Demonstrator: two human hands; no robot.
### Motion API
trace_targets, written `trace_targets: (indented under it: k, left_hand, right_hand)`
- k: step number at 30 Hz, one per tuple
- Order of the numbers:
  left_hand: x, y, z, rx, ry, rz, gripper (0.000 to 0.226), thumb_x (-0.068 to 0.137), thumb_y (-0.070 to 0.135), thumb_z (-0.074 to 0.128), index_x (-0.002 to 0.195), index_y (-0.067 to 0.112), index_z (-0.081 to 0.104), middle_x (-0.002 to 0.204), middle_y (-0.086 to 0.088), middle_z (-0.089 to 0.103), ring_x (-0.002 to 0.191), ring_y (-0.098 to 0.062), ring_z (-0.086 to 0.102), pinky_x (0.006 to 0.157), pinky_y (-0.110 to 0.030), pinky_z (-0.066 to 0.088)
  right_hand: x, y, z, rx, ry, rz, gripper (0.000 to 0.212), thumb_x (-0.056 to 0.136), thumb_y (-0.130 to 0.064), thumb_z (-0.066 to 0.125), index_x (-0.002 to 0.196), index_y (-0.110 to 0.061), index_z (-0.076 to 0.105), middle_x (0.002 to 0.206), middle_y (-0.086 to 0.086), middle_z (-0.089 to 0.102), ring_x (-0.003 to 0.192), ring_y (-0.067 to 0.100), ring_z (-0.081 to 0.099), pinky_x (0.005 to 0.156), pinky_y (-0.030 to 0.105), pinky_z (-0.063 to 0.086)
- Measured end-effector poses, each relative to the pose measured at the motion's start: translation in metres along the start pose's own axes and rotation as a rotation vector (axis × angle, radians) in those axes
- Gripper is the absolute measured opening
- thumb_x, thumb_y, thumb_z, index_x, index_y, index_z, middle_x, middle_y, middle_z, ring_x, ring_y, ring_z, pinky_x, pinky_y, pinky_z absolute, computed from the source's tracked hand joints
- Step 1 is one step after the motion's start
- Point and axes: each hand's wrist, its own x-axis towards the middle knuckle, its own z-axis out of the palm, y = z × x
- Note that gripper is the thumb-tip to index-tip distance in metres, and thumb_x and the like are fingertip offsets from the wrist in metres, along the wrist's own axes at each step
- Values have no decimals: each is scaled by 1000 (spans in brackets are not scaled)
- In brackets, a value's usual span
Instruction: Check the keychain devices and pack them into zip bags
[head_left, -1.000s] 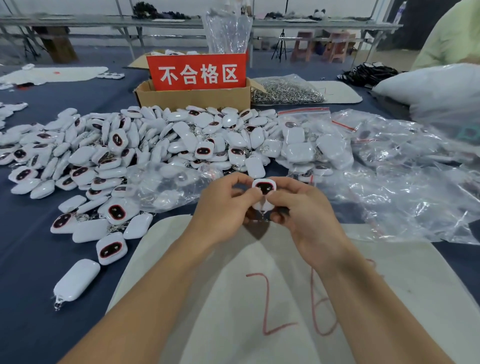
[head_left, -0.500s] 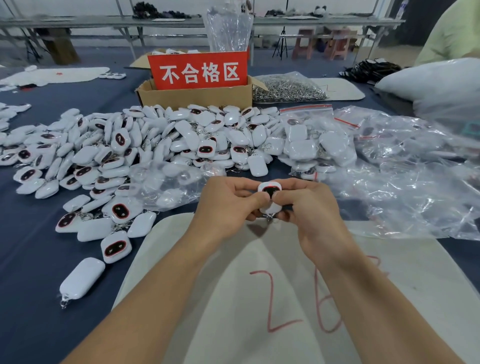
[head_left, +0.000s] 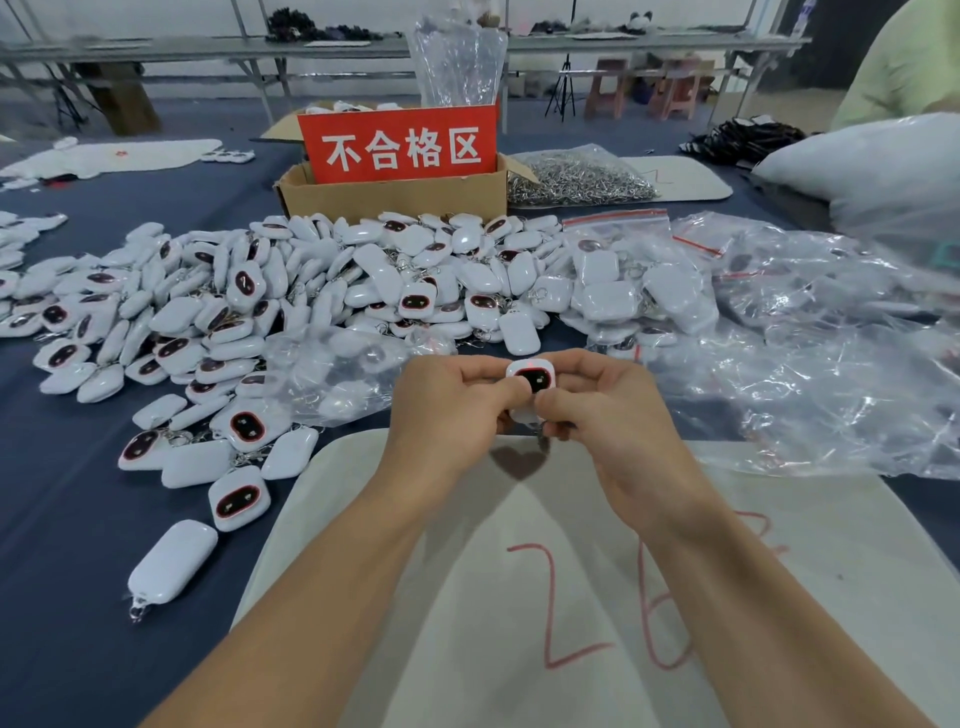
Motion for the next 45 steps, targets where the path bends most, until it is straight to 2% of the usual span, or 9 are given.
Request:
trace_targets:
  k: [5, 12, 20, 24, 27, 30, 33, 38, 45]
  left_hand:
    - [1, 1, 3, -50, -29, -25, 14, 88, 6, 76, 99, 13, 82, 82, -10, 80, 74, -30, 78, 75, -39, 63]
    - [-1, -1, 3, 23, -101, 4, 16, 86, 9, 76, 95, 19, 83, 83, -6, 80, 79, -22, 78, 81, -38, 62]
    - [-3, 2, 6, 2, 23, 42, 23, 88, 13, 76, 82, 34, 82, 74, -2, 79, 62, -17, 74, 65, -35, 63]
    - [-6, 3, 8, 96, 60, 127, 8, 83, 26, 75, 85, 32, 81, 72, 4, 78, 66, -15, 76, 67, -32, 62]
    - [-8, 8, 4, 26, 77, 208, 15, 89, 16, 76, 82, 28, 81, 74, 6, 78, 66, -11, 75, 66, -25, 61]
    - [-8, 11, -6, 283, 284, 496, 26, 87, 9, 71, 91, 33, 78, 82, 21, 76, 81, 4, 72, 79, -12, 54]
    - [-8, 14, -18, 592, 436, 623, 44, 77, 12, 57, 112, 32, 75, 104, 19, 75, 99, 1, 65, 85, -11, 45]
    - [4, 13, -39, 1192, 118, 389, 96, 65, 34, 51, 159, 30, 33, 167, 4, 29, 158, -19, 13, 128, -42, 14]
    - [14, 0, -46, 1263, 84, 298, 112, 70, 20, 68, 165, 25, 8, 133, 3, 60, 134, -17, 47, 129, -39, 2]
  right_hand:
    - [0, 2, 2, -52, 17, -40, 38, 78, 11, 75, 100, -20, 79, 83, 6, 80, 66, 14, 65, 57, 16, 49]
    - [1, 4, -4, -149, 130, -27, 49, 53, -2, 68, 87, -34, 82, 79, 1, 80, 81, 24, 78, 70, 33, 55]
    - [0, 11, 7, -271, 185, -226, 38, 88, -4, 73, 122, -22, 73, 104, -9, 80, 93, -1, 75, 84, 21, 60]
    - [-3, 14, 13, -499, 131, -283, 40, 88, -12, 67, 121, -35, 68, 101, -10, 77, 95, 12, 73, 91, 39, 59]
    - [1, 9, 7, -314, 78, -208, 21, 98, -10, 55, 104, -20, 73, 92, 1, 78, 86, 22, 75, 81, 45, 62]
    - [1, 4, 7, 145, 52, -28, 23, 103, -4, 50, 104, -11, 72, 100, 6, 79, 73, 22, 74, 63, 30, 57]
    - [3, 4, 3, 152, 113, 26, 16, 100, -7, 52, 110, -14, 62, 98, 1, 80, 58, 19, 65, 50, 23, 45]
    - [2, 5, 0, -100, 117, -28, 10, 90, -17, 68, 99, -14, 64, 86, 2, 79, 51, 16, 54, 54, 27, 42]
    - [4, 12, -1, -313, 188, -130, 6, 86, -37, 68, 86, -37, 75, 70, -7, 74, 53, 5, 51, 59, 29, 41]
